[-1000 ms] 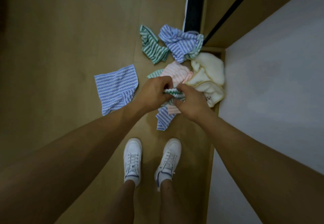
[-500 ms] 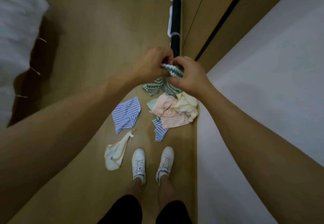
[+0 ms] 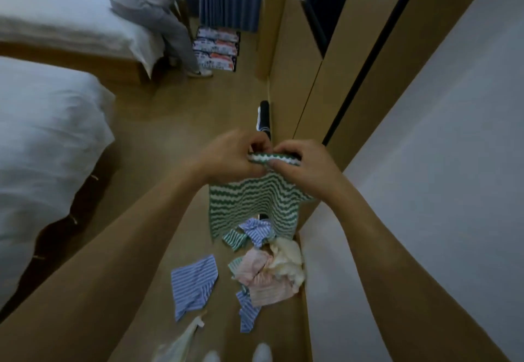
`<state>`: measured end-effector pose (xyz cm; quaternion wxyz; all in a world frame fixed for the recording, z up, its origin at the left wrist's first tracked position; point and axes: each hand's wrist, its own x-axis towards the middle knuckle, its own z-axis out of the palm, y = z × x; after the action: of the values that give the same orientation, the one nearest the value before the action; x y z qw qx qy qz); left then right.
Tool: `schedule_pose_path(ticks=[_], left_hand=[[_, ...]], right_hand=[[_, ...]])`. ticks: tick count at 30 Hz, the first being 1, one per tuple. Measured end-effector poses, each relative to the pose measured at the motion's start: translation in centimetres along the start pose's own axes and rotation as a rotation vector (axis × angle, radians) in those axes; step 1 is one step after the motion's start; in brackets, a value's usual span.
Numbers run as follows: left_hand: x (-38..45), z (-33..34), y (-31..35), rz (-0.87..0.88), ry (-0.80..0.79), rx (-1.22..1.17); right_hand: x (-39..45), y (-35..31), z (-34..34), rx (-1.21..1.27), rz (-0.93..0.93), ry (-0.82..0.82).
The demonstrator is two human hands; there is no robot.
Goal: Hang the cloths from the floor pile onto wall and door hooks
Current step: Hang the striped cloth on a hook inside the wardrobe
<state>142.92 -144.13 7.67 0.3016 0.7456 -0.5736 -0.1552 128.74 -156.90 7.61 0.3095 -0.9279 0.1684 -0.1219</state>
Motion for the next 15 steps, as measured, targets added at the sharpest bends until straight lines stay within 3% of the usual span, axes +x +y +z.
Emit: schedule_pose_path(ticks=[7,15], left_hand=[[-5.3,-5.2,2.9,-0.089,0.088,-0.275],[-11.6,-7.1,4.5,-0.227,0.309,0.059]], right_hand=[[-0.5,-5.9,-1.2,0.219,-0.15,0.027],[-0.9,-9.8,-0.1,0.182,-0.31,-0.036]])
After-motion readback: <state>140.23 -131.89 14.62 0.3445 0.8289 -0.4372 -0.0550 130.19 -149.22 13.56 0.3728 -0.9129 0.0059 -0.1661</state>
